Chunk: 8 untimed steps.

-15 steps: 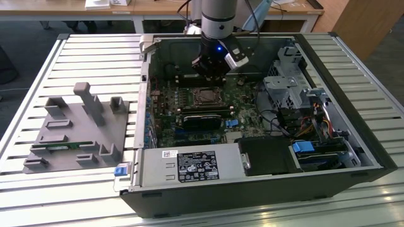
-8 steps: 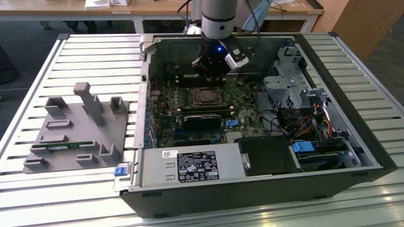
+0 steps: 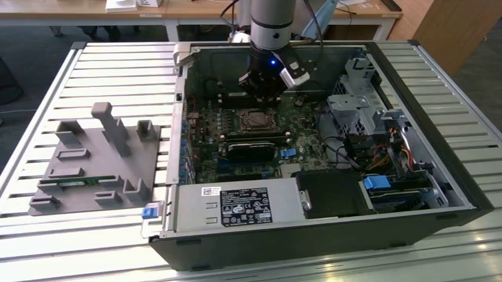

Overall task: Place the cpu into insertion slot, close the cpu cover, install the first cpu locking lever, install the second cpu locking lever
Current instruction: 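Install the second cpu locking lever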

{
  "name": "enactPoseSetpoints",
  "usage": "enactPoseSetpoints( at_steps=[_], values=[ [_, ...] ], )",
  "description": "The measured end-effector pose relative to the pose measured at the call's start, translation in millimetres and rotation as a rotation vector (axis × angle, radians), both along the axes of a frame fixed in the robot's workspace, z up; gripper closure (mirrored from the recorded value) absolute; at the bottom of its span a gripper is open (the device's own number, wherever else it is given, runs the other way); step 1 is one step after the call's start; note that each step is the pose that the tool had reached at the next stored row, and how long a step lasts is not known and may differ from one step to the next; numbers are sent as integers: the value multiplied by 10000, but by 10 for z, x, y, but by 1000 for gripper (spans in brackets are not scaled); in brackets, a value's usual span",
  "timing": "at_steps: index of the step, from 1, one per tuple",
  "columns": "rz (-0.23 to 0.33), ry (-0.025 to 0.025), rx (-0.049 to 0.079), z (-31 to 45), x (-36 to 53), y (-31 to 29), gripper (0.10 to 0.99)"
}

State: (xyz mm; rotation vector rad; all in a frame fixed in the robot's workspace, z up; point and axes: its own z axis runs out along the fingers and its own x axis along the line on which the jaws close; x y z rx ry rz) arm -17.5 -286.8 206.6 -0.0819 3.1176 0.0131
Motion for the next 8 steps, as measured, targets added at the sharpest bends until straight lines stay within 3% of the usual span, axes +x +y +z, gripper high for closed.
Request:
enactPoseSetpoints(
  at_steps=[8],
  values=[
    [0, 1, -2, -2, 1, -94, 980]
  ],
)
